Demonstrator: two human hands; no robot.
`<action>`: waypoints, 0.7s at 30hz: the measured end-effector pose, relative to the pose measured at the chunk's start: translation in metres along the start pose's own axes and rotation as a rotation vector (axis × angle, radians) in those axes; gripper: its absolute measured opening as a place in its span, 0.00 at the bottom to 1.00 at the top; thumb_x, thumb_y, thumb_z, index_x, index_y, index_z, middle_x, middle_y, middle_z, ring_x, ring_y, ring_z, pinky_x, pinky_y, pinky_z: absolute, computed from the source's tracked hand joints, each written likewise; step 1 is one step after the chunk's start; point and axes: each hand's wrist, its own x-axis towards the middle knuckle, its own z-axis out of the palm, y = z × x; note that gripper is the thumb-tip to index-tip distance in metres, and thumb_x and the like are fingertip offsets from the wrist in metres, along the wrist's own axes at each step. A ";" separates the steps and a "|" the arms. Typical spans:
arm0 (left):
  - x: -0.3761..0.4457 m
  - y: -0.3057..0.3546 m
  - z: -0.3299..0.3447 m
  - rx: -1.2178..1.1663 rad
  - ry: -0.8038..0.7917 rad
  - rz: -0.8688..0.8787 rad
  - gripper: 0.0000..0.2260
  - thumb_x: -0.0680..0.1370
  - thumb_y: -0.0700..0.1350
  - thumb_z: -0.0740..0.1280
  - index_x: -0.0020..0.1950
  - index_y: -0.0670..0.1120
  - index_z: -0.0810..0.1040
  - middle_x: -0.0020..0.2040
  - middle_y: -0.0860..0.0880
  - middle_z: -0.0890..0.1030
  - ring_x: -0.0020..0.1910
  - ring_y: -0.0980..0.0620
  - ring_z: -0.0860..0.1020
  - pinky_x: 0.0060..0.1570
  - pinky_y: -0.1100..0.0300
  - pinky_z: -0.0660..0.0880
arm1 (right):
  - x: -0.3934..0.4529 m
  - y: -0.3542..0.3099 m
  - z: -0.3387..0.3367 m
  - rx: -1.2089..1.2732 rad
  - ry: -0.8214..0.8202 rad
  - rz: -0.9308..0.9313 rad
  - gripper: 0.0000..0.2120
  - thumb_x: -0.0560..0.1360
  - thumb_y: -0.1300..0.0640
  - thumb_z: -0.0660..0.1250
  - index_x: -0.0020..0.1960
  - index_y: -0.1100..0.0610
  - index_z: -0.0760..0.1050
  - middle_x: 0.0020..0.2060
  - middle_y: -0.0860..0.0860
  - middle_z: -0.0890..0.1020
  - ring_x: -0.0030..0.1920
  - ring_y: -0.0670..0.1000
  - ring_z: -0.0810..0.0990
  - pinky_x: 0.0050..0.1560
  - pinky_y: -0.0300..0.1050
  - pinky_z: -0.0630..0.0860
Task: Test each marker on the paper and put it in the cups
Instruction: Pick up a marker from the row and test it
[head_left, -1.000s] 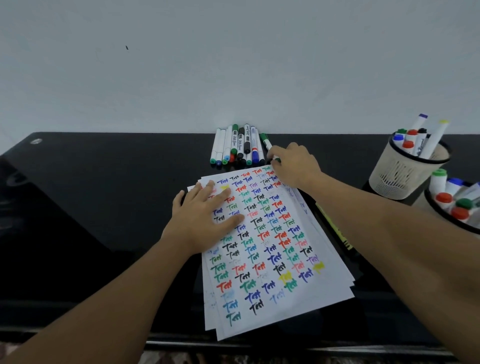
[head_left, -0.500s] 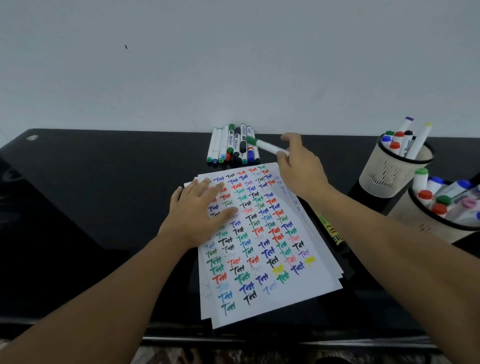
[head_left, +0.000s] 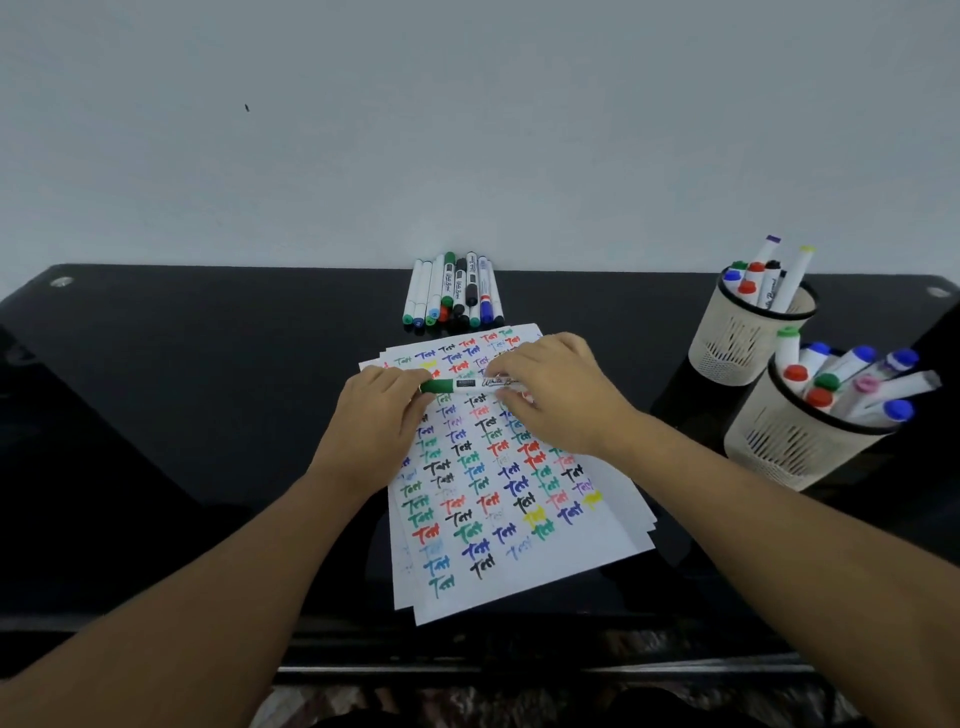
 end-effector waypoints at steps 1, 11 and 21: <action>0.000 0.000 0.001 0.004 0.012 0.016 0.15 0.83 0.49 0.65 0.67 0.46 0.78 0.57 0.51 0.82 0.58 0.49 0.76 0.62 0.51 0.70 | 0.003 -0.005 -0.001 -0.060 -0.015 -0.029 0.17 0.85 0.42 0.59 0.71 0.43 0.72 0.63 0.43 0.80 0.67 0.48 0.74 0.77 0.53 0.55; -0.003 -0.003 0.004 0.015 0.117 0.137 0.15 0.84 0.51 0.61 0.65 0.45 0.80 0.53 0.50 0.83 0.54 0.50 0.74 0.56 0.55 0.69 | 0.028 -0.041 0.011 -0.015 -0.225 -0.041 0.16 0.88 0.46 0.51 0.66 0.52 0.71 0.48 0.48 0.75 0.49 0.53 0.77 0.47 0.54 0.76; -0.003 -0.001 0.000 -0.009 0.042 0.123 0.16 0.84 0.52 0.61 0.64 0.45 0.80 0.53 0.50 0.83 0.54 0.48 0.76 0.59 0.51 0.71 | 0.025 -0.034 0.001 -0.081 -0.235 -0.027 0.19 0.86 0.36 0.49 0.71 0.41 0.69 0.44 0.45 0.82 0.44 0.49 0.81 0.37 0.47 0.76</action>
